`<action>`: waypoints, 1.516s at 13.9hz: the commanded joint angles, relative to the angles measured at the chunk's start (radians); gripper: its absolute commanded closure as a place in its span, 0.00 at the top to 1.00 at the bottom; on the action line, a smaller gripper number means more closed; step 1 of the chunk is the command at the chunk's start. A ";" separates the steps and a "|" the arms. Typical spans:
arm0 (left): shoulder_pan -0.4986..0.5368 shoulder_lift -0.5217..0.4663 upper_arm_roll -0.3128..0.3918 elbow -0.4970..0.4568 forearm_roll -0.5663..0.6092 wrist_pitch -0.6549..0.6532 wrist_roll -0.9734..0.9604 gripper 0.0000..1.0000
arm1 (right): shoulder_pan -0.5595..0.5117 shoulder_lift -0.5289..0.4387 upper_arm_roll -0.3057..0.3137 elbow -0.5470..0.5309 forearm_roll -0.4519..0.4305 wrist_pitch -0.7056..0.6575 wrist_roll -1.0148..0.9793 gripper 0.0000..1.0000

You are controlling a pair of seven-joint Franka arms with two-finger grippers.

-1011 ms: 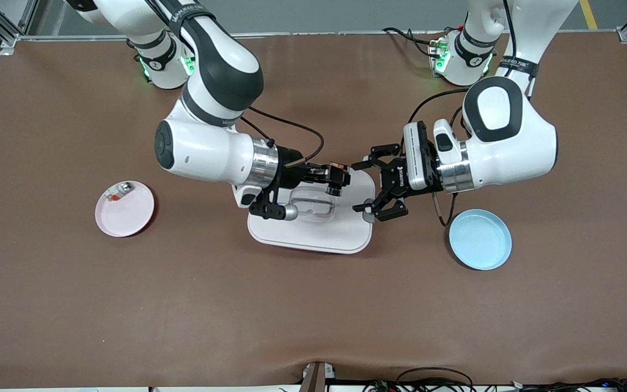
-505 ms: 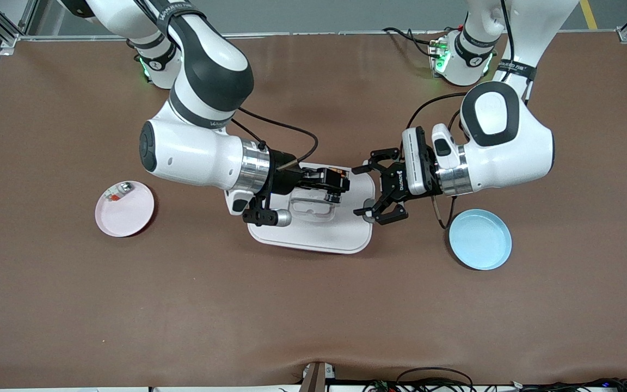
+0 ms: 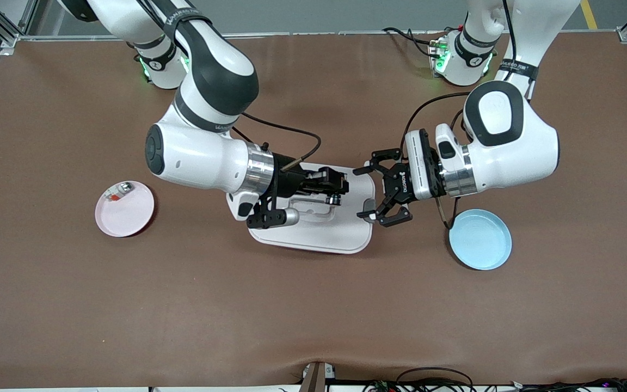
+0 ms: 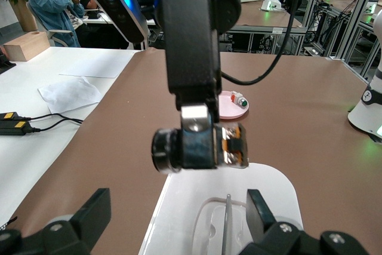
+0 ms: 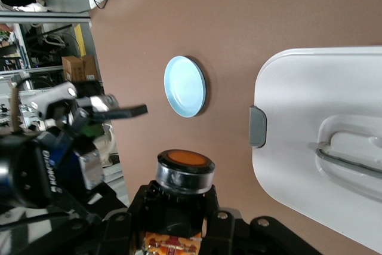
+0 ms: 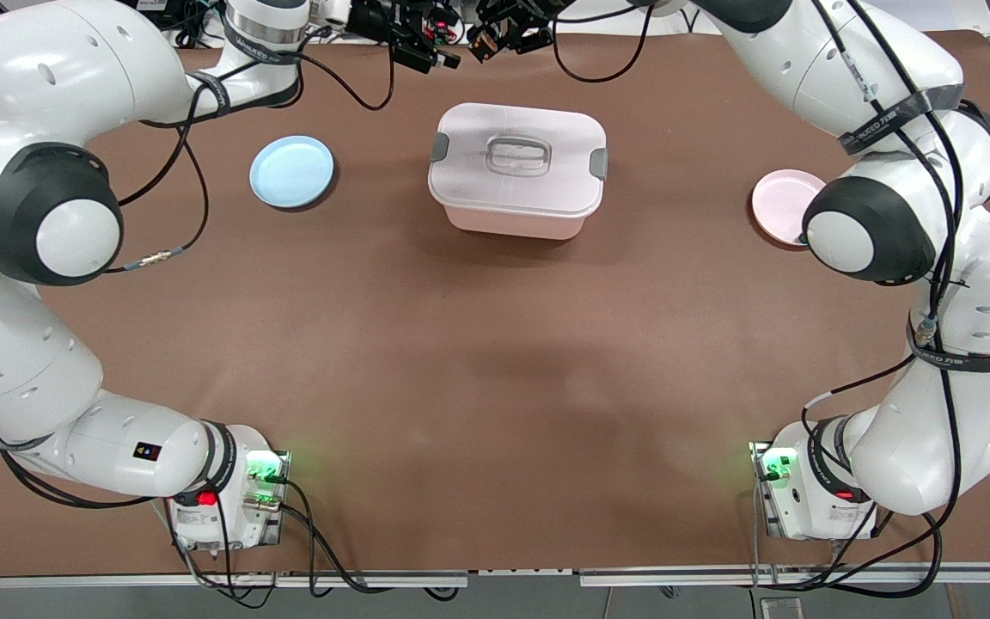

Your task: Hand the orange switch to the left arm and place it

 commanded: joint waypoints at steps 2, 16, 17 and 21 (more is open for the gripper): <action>0.000 0.034 -0.005 0.048 -0.020 0.000 0.013 1.00 | 0.018 0.047 0.001 0.068 -0.016 -0.008 0.010 0.00; -0.045 0.057 -0.025 0.047 -0.032 0.000 -0.001 1.00 | 0.031 0.091 0.003 0.141 -0.014 -0.001 0.060 0.00; -0.045 0.057 -0.025 0.045 -0.038 0.000 -0.029 1.00 | 0.029 0.091 0.003 0.141 -0.014 0.001 0.060 0.00; -0.057 0.052 -0.027 0.045 -0.040 0.000 -0.135 1.00 | 0.020 0.117 0.004 0.169 -0.014 0.001 0.059 0.00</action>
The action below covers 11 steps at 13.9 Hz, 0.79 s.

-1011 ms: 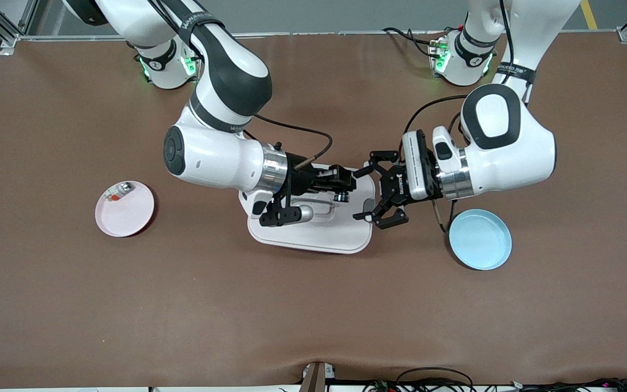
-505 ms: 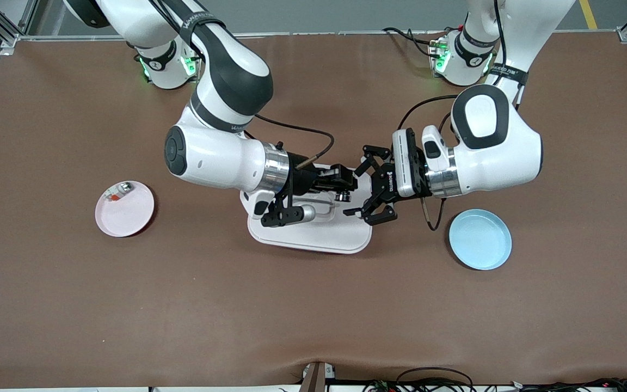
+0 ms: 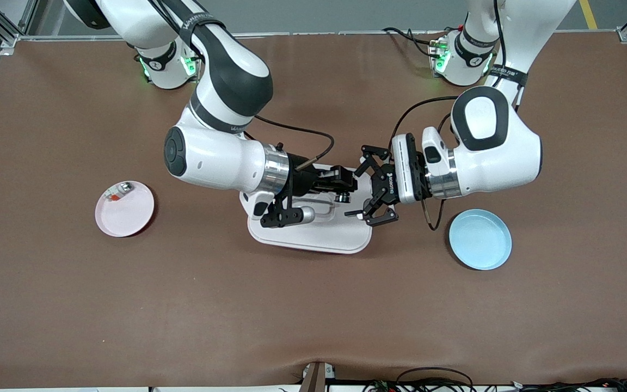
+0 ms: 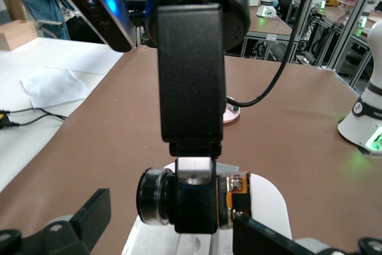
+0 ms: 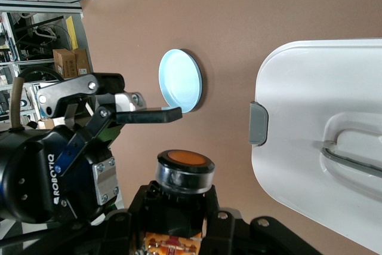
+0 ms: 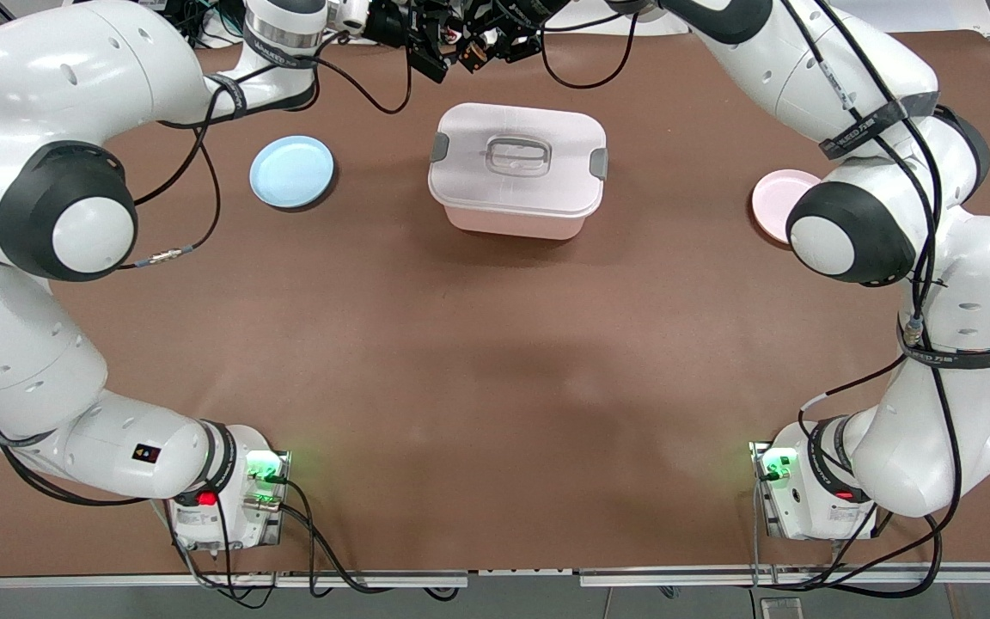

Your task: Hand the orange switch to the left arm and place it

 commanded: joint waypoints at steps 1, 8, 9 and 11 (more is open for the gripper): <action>-0.029 0.008 -0.018 0.016 -0.038 0.000 -0.067 1.00 | -0.001 0.070 0.011 0.105 0.005 0.027 0.037 0.00; -0.045 0.012 -0.046 0.022 -0.038 0.003 -0.084 1.00 | -0.006 0.126 0.014 0.132 0.006 0.064 0.040 0.00; -0.045 0.012 -0.044 0.022 -0.038 0.003 -0.082 1.00 | -0.007 0.127 0.016 0.134 0.011 0.064 0.055 0.00; -0.036 0.011 -0.044 0.017 -0.036 0.001 -0.079 1.00 | -0.013 0.136 0.017 0.146 0.014 0.070 0.068 0.00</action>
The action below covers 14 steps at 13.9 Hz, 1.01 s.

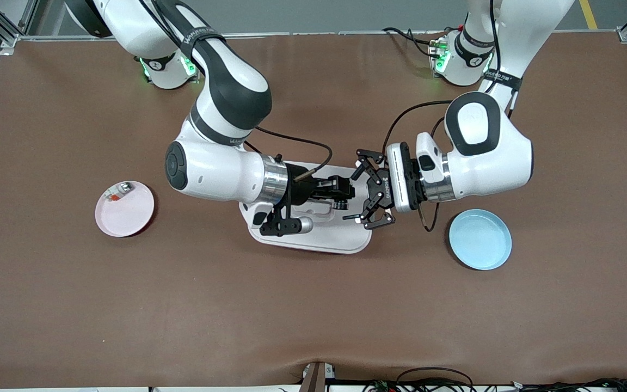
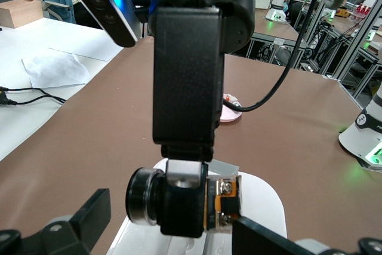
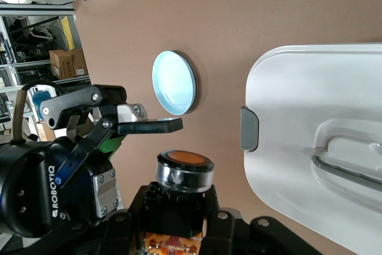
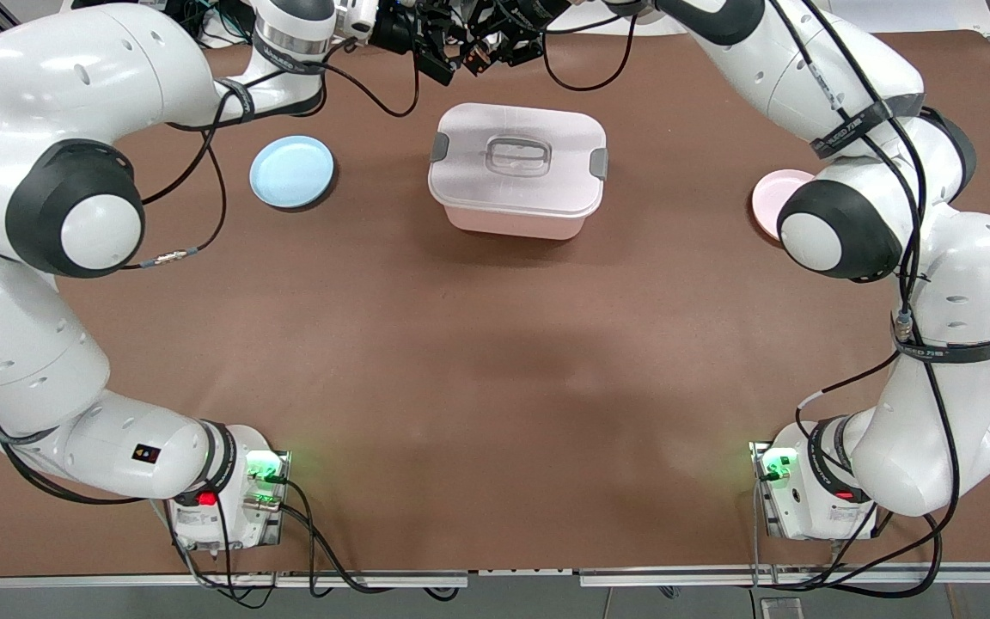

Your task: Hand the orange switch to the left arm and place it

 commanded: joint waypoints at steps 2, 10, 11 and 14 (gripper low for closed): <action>-0.021 -0.026 -0.035 0.008 -0.033 -0.028 -0.021 1.00 | -0.001 0.100 0.015 0.112 0.013 0.095 0.052 0.00; 0.048 -0.041 -0.033 0.007 -0.022 -0.164 -0.012 1.00 | -0.041 0.135 0.021 0.148 0.023 0.104 0.052 0.00; 0.048 -0.041 -0.033 0.007 -0.022 -0.164 -0.011 1.00 | -0.037 0.135 0.021 0.148 0.023 0.104 0.052 0.00; 0.048 -0.039 -0.033 -0.007 -0.022 -0.164 0.015 1.00 | -0.038 0.135 0.026 0.148 0.023 0.101 0.054 0.00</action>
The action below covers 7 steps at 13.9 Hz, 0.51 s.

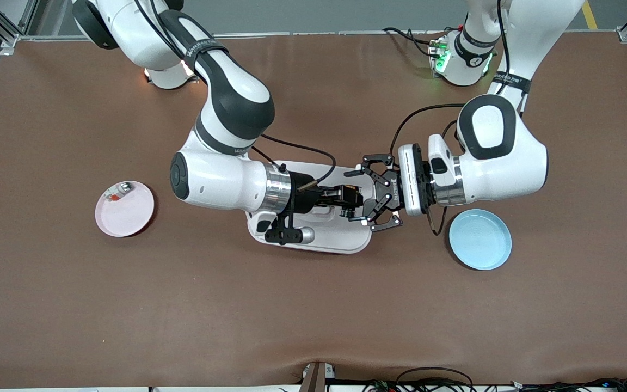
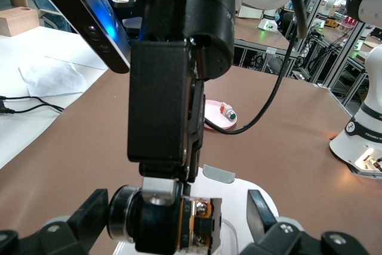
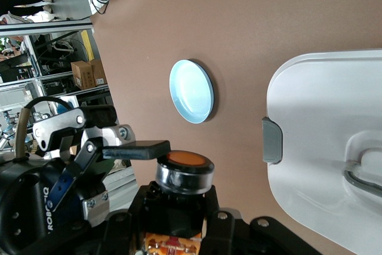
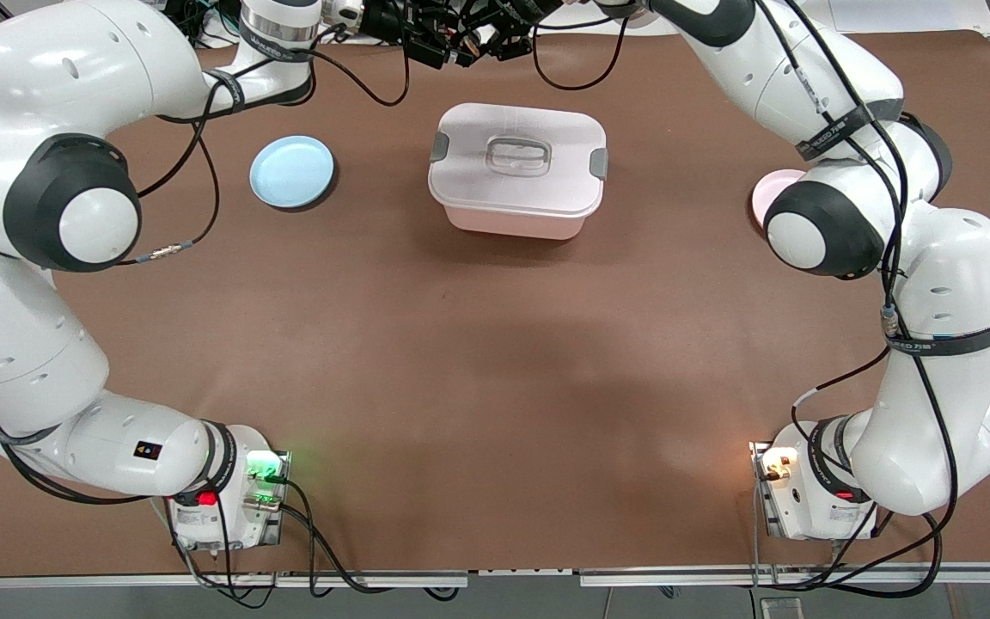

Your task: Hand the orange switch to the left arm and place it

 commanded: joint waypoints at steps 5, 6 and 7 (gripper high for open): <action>0.001 -0.039 -0.028 -0.048 -0.002 -0.095 0.047 1.00 | -0.069 0.058 0.071 0.068 -0.014 0.061 0.043 0.00; -0.002 -0.037 -0.028 -0.046 -0.002 -0.095 0.046 1.00 | -0.072 0.056 0.073 0.076 -0.014 0.058 0.043 0.00; -0.005 -0.036 -0.028 -0.045 -0.003 -0.093 0.044 1.00 | -0.075 0.055 0.079 0.078 -0.014 0.049 0.043 0.00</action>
